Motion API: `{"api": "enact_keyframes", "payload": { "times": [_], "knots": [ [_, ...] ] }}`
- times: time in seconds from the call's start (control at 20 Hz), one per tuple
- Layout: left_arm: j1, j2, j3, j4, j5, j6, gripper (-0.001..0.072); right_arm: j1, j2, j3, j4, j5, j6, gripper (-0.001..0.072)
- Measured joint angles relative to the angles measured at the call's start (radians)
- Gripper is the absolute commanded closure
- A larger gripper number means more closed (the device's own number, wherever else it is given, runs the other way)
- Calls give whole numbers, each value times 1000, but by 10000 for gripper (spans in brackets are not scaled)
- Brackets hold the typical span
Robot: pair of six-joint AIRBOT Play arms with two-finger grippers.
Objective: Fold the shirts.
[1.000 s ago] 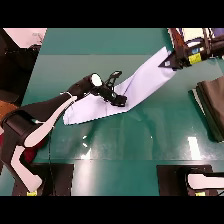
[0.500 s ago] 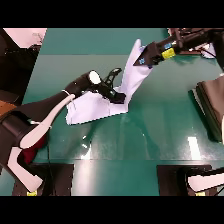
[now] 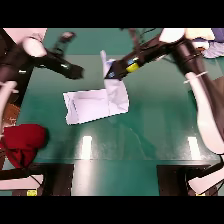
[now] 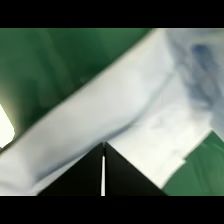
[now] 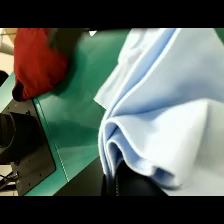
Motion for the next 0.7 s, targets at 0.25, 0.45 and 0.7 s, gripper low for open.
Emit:
{"api": "enact_keyframes", "payload": {
  "times": [0.25,0.45,0.7],
  "knots": [
    [179,122,0,47,-12,1,683,151,-154,44,16,-147,-63,550],
    [231,148,0,55,-16,1,683,205,-237,51,119,-277,-117,230],
    [248,156,0,54,-30,-1,684,146,-206,5,160,-291,-142,267]
  ]
}}
